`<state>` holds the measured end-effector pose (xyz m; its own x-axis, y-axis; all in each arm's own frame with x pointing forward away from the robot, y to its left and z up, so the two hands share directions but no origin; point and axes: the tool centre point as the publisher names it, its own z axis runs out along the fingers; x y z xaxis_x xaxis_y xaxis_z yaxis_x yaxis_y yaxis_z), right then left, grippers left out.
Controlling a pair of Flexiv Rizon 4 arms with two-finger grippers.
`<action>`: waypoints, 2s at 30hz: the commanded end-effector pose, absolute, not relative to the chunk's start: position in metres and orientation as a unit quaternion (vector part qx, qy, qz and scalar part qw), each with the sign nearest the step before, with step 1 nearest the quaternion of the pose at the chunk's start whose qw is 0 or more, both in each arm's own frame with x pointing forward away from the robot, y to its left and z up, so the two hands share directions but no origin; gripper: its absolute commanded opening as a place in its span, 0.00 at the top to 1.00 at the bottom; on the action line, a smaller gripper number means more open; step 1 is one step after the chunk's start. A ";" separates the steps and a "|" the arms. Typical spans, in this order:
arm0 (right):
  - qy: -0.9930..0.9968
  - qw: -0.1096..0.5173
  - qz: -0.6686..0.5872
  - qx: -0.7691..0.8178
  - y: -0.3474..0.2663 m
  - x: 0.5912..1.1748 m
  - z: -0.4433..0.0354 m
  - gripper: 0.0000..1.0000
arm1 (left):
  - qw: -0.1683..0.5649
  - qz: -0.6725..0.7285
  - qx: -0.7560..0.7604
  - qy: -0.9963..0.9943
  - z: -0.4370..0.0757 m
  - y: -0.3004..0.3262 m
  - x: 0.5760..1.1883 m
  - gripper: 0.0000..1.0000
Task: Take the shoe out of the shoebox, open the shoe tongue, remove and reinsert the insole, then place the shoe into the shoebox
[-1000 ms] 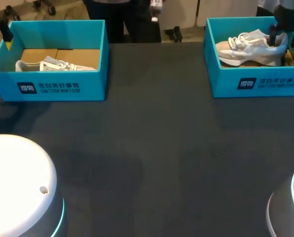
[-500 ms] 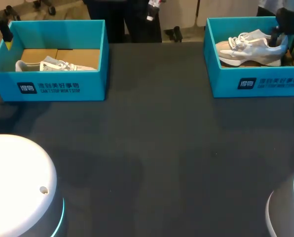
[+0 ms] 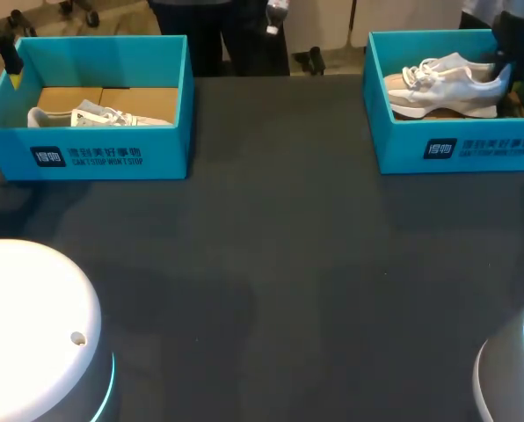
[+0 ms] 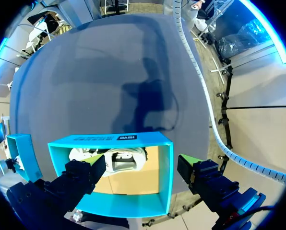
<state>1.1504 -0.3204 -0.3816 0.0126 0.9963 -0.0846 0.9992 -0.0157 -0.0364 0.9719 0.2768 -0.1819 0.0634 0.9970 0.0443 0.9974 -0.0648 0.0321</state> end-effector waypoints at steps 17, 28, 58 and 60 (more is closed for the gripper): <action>0.694 0.042 -0.062 0.716 -0.340 1.151 -0.351 1.00 | 0.005 -0.028 -0.729 -0.684 -0.181 0.277 0.972 0.00; 0.686 0.063 -0.050 0.723 -0.347 1.151 -0.316 1.00 | 0.005 -0.028 -0.729 -0.684 -0.181 0.277 0.972 0.00; 0.671 0.151 -0.018 0.726 -0.311 1.097 -0.136 1.00 | 0.005 -0.028 -0.729 -0.684 -0.181 0.277 0.972 0.00; 0.676 0.149 -0.015 0.721 -0.302 1.089 -0.130 1.00 | 0.005 -0.028 -0.729 -0.684 -0.181 0.277 0.972 0.00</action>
